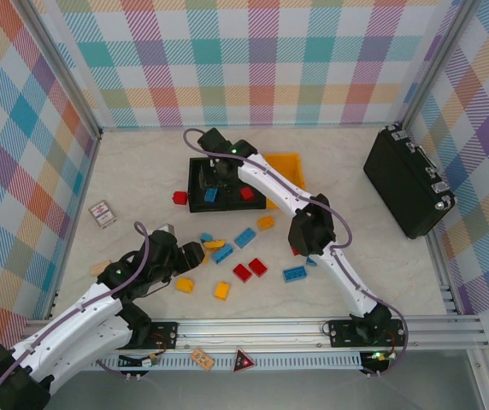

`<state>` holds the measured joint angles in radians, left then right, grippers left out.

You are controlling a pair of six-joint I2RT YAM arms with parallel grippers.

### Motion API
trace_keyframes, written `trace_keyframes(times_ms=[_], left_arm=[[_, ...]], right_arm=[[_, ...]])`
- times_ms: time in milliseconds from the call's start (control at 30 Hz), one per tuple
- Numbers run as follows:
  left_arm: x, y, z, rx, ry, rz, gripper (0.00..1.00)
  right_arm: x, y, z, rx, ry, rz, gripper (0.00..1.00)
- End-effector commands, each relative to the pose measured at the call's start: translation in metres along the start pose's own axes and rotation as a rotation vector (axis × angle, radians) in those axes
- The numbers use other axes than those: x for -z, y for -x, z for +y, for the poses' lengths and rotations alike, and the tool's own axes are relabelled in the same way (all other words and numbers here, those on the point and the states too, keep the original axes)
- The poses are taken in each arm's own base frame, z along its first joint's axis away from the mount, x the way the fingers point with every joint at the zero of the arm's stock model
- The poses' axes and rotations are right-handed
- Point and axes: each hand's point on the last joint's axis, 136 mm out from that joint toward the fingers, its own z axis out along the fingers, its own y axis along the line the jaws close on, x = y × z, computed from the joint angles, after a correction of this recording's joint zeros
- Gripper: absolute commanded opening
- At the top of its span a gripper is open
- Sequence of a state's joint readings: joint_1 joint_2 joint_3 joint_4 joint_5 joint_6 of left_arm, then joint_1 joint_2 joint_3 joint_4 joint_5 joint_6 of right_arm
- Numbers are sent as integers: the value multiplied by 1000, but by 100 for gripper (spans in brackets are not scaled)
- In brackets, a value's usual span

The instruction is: Sort the legos into containers by color

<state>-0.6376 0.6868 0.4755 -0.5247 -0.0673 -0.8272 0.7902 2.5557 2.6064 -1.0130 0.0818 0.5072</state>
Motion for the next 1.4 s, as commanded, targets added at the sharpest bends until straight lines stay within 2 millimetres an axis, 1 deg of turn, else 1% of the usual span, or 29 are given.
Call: trace_keyframes(times_ms=[0,100,200,300,333,367,400,433,533,700,767,900,1033,1133,1200,1367], left_arm=[[0,-3,3,25,-2,11,75],[1,-2,1,24,-11,9,75],[2,-1,-1,16,-15,11,75],[4,-2,-3,7,-23,15,75],[4,-2,-4,4,-27,19,75],[4,-2,-6,-2,-34,23,75],[4,-3,-8,-9,-46,30,75],[4,-5,-11,-19,-59,40,75],[4,-8,-18,-41,-95,64,74],[2,-11,-28,-70,-129,90,73],[0,-12,-33,-79,-142,94,73],[-3,-12,-47,-107,-169,96,73],[-8,-19,-59,-161,-168,115,73],[-12,-23,-67,-199,-166,117,73],[-13,-25,-73,-212,-177,119,73],[-16,-30,-82,-239,-185,131,74]], right_arm=[[17,2,5,24,-1,-11,47],[38,6,10,48,4,-41,46],[62,6,17,70,15,-69,46],[84,-1,18,81,22,-85,46],[94,-4,16,82,25,-92,46],[97,-9,14,82,28,-91,46],[104,-13,11,82,30,-97,46],[103,-23,4,79,18,-81,46],[116,-43,-11,74,4,-76,47],[127,-78,-40,57,-36,-55,48],[130,-91,-50,45,-49,-48,49],[129,-117,-73,8,-78,-25,50],[122,-136,-98,-39,-117,2,54],[112,-142,-114,-81,-149,2,60],[103,-146,-124,-102,-165,10,63],[80,-141,-135,-83,-205,26,69]])
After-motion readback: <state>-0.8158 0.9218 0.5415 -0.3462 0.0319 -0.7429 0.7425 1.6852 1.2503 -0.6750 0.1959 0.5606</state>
